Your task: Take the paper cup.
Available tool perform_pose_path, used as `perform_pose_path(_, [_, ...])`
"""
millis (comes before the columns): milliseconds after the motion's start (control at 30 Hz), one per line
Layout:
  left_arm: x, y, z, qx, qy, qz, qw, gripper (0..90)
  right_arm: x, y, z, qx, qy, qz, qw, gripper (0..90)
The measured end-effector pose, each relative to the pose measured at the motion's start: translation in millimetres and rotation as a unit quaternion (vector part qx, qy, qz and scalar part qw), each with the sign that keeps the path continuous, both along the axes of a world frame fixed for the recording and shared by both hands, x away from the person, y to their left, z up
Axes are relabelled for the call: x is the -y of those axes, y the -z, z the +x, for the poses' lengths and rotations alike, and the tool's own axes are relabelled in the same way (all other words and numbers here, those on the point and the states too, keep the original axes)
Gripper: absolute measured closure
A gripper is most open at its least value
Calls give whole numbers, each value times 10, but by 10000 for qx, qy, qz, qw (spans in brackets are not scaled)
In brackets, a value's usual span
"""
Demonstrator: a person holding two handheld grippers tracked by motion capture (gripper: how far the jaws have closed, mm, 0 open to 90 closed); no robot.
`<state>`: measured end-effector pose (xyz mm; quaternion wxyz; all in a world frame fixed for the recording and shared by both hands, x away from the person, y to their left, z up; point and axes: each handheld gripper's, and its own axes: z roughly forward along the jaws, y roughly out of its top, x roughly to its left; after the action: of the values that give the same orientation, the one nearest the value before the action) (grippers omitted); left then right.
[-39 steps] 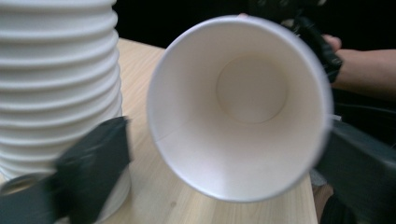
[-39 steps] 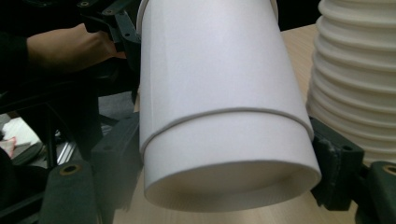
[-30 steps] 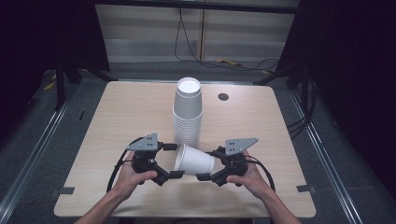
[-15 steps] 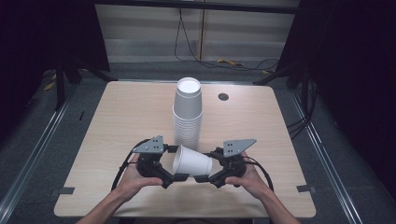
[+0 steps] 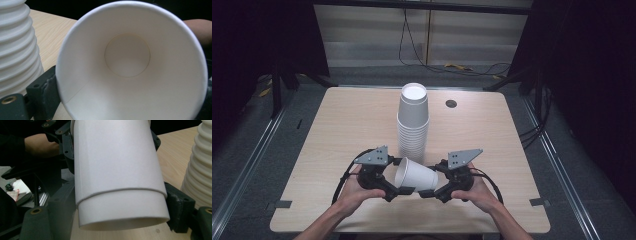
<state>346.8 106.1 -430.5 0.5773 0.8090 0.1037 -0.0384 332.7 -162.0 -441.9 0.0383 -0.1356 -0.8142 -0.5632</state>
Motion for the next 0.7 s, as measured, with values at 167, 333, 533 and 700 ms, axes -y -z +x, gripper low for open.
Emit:
perform_pose_path(167, [12,1,-14,20,17,44,10000,78,-8,-11,7,-93,-28,-159,9998,216])
perform_pose_path(333, [-9,-10,-33,110,66,114,9999,78,-15,7,-1,-177,-1,-492,9986,178])
perform_pose_path(533, [-44,-18,-25,148,-29,149,9998,78,-18,12,1,-200,74,-579,9981,138])
perform_pose_path(700, [-114,-36,6,101,-146,106,9998,78,33,-3,2,-205,214,-775,9965,137])
